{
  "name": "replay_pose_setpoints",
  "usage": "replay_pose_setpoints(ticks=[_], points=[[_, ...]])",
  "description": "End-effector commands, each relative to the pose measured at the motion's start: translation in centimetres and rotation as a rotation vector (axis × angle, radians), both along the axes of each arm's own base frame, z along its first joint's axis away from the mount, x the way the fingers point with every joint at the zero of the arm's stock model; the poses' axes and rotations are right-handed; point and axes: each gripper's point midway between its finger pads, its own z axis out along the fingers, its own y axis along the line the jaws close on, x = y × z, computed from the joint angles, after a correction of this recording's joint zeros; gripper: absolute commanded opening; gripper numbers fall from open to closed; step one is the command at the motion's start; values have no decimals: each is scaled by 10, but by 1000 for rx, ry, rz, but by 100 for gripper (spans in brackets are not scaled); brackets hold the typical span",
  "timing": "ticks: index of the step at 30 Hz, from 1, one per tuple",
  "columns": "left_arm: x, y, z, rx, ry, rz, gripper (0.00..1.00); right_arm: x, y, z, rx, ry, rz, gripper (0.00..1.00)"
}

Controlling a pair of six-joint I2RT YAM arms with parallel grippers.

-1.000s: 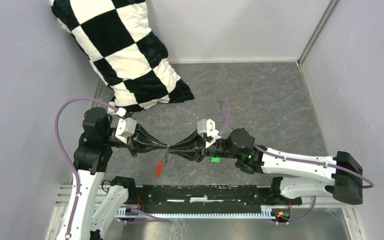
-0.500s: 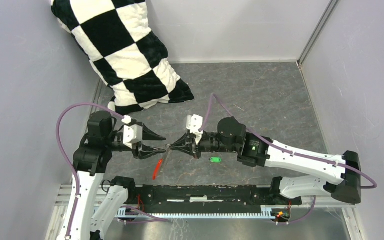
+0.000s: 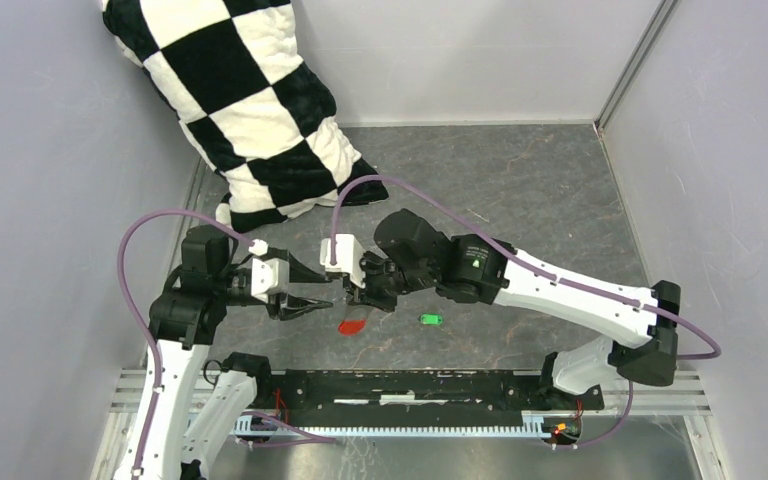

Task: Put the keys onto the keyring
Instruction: Adjust the keyring.

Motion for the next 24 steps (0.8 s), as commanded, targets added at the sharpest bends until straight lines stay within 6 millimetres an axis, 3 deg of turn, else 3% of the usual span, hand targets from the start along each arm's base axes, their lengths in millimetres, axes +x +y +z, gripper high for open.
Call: replay_pose_setpoints(ticks=[1,8,15,24], points=[[-8,-3,-4,-27,-25,-63,51,-5,0,22,-19,1,44,1],[-7,-3,-16,-16,-31,-67,50,-4,12,26,-60,34,43,1],[-7,-3,-11,-16,-32,-59,49,-5,16,25,-72,24,47,1],[-11,-5,-12,-37,-15,-88,33,-9,24,27,-89,6,63,1]])
